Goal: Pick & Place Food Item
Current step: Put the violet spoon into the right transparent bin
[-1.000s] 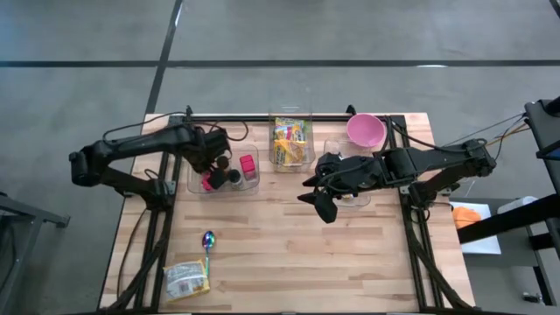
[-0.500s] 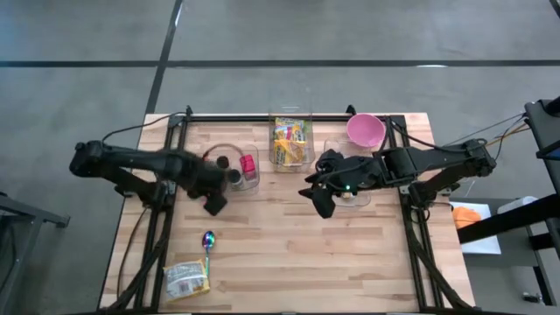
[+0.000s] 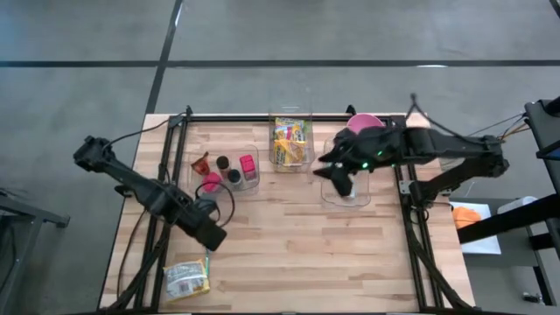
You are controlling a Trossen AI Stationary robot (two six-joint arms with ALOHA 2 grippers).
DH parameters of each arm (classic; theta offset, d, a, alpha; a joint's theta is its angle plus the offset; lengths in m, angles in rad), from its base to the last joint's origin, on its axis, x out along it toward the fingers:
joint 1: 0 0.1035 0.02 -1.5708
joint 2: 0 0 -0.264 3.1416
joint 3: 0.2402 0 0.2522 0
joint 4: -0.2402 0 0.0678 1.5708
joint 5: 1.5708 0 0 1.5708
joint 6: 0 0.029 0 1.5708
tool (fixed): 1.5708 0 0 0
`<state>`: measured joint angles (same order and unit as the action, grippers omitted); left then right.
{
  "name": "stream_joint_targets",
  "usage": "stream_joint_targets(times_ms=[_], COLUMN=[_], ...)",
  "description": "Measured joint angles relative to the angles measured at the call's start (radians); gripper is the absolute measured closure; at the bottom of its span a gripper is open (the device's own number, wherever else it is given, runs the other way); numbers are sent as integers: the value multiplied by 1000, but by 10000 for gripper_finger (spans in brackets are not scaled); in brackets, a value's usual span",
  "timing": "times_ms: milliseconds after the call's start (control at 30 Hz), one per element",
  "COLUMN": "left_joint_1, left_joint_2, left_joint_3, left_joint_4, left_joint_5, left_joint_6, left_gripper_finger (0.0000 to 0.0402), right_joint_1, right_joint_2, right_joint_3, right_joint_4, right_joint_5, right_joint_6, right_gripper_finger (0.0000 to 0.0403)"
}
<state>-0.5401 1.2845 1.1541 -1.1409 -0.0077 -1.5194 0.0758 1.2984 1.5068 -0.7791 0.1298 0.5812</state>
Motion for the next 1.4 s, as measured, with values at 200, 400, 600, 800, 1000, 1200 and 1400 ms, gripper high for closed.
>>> stream_joint_targets(times_ms=[200,400,600,800,1000,1200,1400], left_joint_1=[-46,-55,-55,-54,-55,-55,-55], left_joint_2=[48,133,233,301,321,302,301], left_joint_3=[-54,-87,-99,-103,-169,-284,-359], left_joint_4=[43,107,131,184,242,367,514], left_joint_5=[28,83,158,174,184,192,208], left_joint_6=[-185,-355,-444,-437,-445,-460,-471], left_gripper_finger=[65,65,65,65,65,68,102], right_joint_1=[-62,-101,-146,-193,-199,-198,-198], right_joint_2=[-119,-222,-326,-417,-468,-465,-452], right_joint_3=[-83,-172,-223,-238,-241,-241,-241], right_joint_4=[4,6,1,-4,-4,-3,-1], right_joint_5=[-10,-9,-74,-182,-212,-217,-219], right_joint_6=[-10,-68,-144,-198,-217,-210,-185], right_gripper_finger=[169,169,169,169,169,169,169])
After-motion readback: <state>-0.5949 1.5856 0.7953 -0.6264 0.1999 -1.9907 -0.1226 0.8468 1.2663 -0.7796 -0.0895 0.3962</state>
